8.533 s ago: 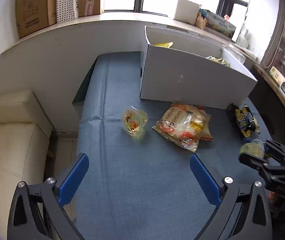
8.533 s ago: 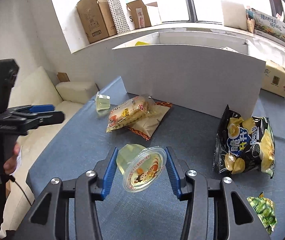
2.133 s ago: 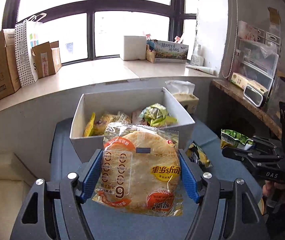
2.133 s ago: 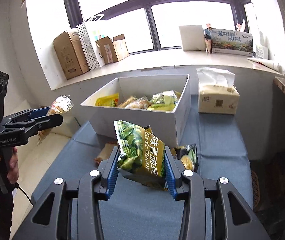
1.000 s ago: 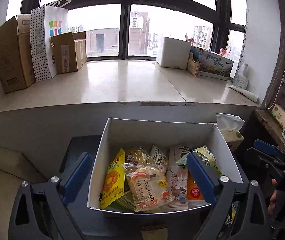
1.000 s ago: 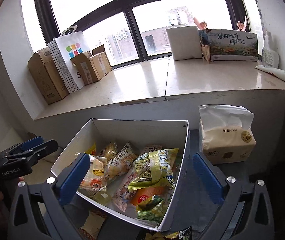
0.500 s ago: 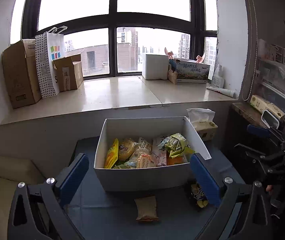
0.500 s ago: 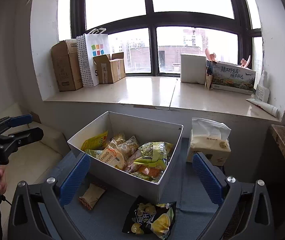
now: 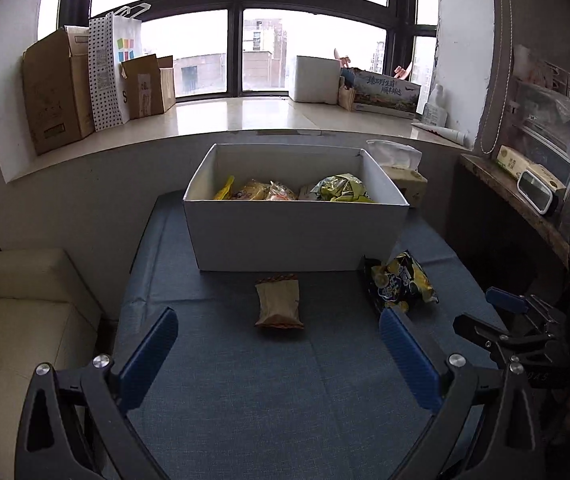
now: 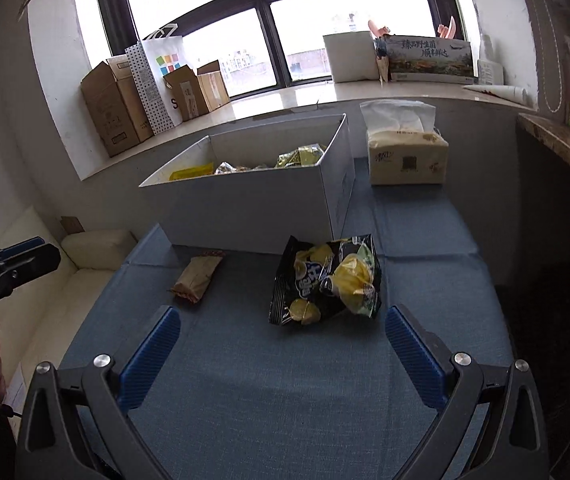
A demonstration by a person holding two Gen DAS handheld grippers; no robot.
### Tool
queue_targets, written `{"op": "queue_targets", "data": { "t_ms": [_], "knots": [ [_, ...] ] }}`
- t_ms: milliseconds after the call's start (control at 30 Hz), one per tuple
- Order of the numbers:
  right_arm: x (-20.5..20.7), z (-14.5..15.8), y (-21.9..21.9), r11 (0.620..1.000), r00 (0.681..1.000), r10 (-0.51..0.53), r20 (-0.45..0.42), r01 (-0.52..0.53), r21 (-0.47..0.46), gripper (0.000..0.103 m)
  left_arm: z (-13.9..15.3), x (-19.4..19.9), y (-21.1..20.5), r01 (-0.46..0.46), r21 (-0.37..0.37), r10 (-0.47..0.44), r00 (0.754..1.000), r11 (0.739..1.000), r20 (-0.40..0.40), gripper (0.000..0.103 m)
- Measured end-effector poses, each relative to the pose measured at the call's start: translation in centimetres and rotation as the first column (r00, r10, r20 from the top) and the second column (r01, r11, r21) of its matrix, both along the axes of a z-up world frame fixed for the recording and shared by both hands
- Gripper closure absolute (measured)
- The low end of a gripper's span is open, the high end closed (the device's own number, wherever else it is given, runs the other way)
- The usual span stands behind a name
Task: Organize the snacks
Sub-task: 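Grasp the black potato chip bag with the right tool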
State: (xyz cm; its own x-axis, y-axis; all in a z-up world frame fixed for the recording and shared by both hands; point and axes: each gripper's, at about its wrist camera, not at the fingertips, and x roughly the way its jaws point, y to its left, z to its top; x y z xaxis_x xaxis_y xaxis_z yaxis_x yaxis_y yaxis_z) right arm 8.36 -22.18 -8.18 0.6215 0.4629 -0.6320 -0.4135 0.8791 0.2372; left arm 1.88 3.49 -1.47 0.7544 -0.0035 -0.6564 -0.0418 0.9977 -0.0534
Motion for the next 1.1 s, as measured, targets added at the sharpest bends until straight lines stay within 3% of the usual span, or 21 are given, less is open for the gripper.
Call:
{"op": "queue_targets", "data": {
  "t_ms": [233, 333, 533, 700, 833, 1033, 1100],
  "knots": [
    [2.0, -1.8, 0.5, 0.999, 0.999, -0.013, -0.045, 0.011, -0.037, 0.000, -0.4, -0.4, 0.6, -0.010, -0.008, 0.010, 1.000, 1.000, -0.004, 0.000],
    [4.2, -2.9, 1.5, 0.996, 0.998, -0.004, -0.064, -0.001, -0.090, 0.000, -1.0, -0.2, 0.5, -0.013, -0.002, 0.013, 1.000, 1.000, -0.023, 0.000],
    [9.2, -5.1, 3.2, 0.994, 0.988, -0.014, -0.157, -0.002, -0.107, 0.000, -2.5, -0.2, 0.8, -0.014, -0.008, 0.013, 0.998, 1.000, -0.059, 0.000],
    [11.6, -6.3, 5.9, 0.970, 0.990, -0.028, -0.136, -0.006, -0.243, 0.000, -3.2, -0.1, 1.3, -0.020, -0.026, 0.018, 0.997, 0.999, -0.076, 0.000],
    [12.8, -7.2, 6.3, 0.957, 0.986, -0.056, -0.156, 0.008, -0.291, 0.000, -3.5, -0.2, 1.6, -0.022, -0.035, 0.019, 0.997, 0.999, -0.079, 0.000],
    [12.7, -6.6, 5.2, 0.973, 0.985, -0.034, -0.172, -0.006, -0.230, 0.000, -4.1, 0.1, 1.8, -0.032, -0.034, 0.029, 0.994, 0.999, -0.101, 0.000],
    [12.5, -6.3, 4.5, 0.976, 0.986, -0.043, -0.163, 0.007, -0.217, 0.014, -4.4, 0.4, 1.9, -0.034, -0.037, 0.029, 0.993, 0.999, -0.113, 0.000]
  ]
}}
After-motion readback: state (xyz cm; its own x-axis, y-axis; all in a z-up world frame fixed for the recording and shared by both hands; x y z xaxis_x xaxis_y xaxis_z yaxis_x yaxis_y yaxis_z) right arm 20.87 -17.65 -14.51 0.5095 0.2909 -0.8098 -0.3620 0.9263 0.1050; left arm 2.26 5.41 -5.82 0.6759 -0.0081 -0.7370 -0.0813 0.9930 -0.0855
